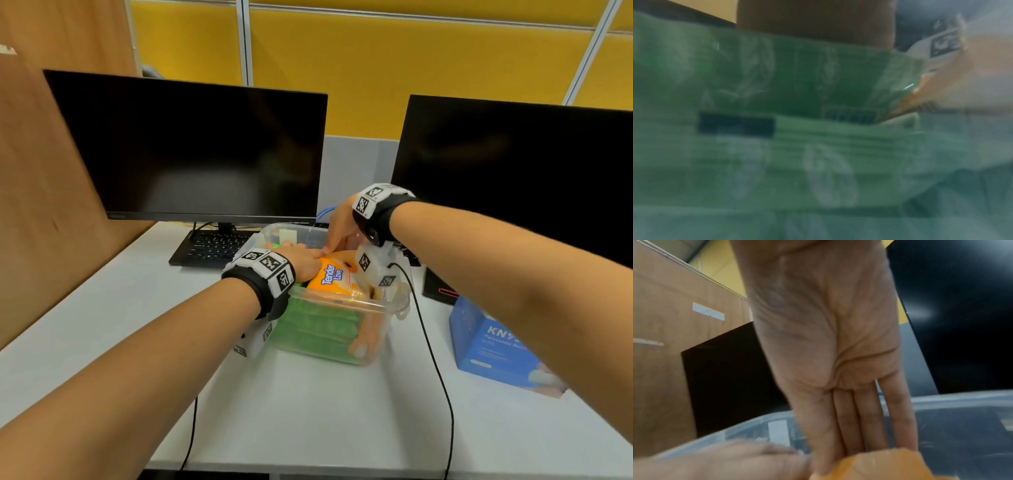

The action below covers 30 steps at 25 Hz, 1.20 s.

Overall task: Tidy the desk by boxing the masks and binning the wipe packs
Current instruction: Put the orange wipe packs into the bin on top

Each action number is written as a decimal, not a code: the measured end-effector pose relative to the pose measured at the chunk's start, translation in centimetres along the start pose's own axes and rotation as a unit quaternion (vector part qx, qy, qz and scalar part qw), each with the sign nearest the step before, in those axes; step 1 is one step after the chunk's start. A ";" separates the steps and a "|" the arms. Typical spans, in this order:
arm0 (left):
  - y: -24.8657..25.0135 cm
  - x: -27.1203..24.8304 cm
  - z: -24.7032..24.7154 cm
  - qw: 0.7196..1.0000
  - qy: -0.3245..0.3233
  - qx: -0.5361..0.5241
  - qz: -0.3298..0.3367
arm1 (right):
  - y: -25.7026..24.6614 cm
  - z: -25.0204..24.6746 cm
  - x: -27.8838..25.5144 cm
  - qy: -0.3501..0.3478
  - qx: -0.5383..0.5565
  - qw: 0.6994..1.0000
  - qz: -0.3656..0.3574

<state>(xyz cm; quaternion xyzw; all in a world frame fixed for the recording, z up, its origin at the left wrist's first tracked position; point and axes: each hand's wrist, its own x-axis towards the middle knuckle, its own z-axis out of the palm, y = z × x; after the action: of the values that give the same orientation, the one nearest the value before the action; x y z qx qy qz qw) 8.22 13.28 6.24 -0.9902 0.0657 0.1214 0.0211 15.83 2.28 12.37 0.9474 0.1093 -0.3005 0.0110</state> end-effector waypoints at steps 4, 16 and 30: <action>-0.4 0.5 0.8 0.999 0.032 -0.025 0.006 | 0.1 0.7 1.0 0.066 -0.130 0.989 0.022; 0.3 -1.1 0.0 0.988 0.096 -0.112 0.040 | 1.0 0.3 -1.2 0.050 0.011 0.999 0.014; 5.9 -8.2 0.9 0.960 0.125 -0.114 0.222 | 25.4 9.1 -9.4 0.171 0.066 0.959 0.217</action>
<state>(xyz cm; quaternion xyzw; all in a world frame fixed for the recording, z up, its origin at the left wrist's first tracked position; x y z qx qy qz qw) -0.68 8.50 7.21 -0.9538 0.2717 0.0051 -0.1281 8.62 -25.17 9.17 0.9842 -0.1190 -0.1311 -0.0058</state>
